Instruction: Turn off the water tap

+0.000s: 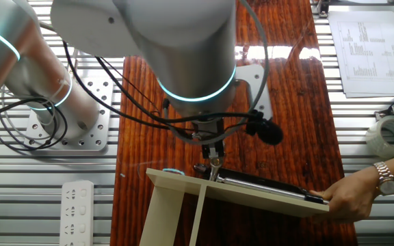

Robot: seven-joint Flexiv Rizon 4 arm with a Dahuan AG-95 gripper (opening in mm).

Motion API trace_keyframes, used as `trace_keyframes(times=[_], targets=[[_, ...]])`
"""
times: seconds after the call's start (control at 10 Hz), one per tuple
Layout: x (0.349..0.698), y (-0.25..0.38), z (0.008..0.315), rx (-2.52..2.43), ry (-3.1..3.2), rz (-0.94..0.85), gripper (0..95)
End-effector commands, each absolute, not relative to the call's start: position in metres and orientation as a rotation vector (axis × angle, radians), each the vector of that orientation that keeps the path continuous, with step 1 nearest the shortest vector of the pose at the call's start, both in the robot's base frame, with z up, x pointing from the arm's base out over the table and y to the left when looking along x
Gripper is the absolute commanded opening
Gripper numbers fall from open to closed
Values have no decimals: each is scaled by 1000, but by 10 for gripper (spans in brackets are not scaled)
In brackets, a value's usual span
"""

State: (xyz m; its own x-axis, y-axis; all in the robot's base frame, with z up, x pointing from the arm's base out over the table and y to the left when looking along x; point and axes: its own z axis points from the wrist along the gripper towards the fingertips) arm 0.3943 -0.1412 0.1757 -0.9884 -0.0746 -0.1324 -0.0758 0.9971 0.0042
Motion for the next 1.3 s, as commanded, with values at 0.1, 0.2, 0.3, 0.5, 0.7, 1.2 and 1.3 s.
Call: trace_keyframes(times=[0.1, 0.2, 0.3, 0.5, 0.7, 1.2, 1.3], targets=[[392, -138, 182, -51, 3034, 30, 0], [392, -137, 182, -37, 3035, 32, 0], [391, -137, 183, -3, 3039, 44, 0], [390, -136, 184, 19, 3050, 44, 0], [388, -132, 188, 36, 3069, 43, 0], [378, -123, 203, -9, 3077, 44, 0], [379, -121, 208, -28, 3086, 41, 0]])
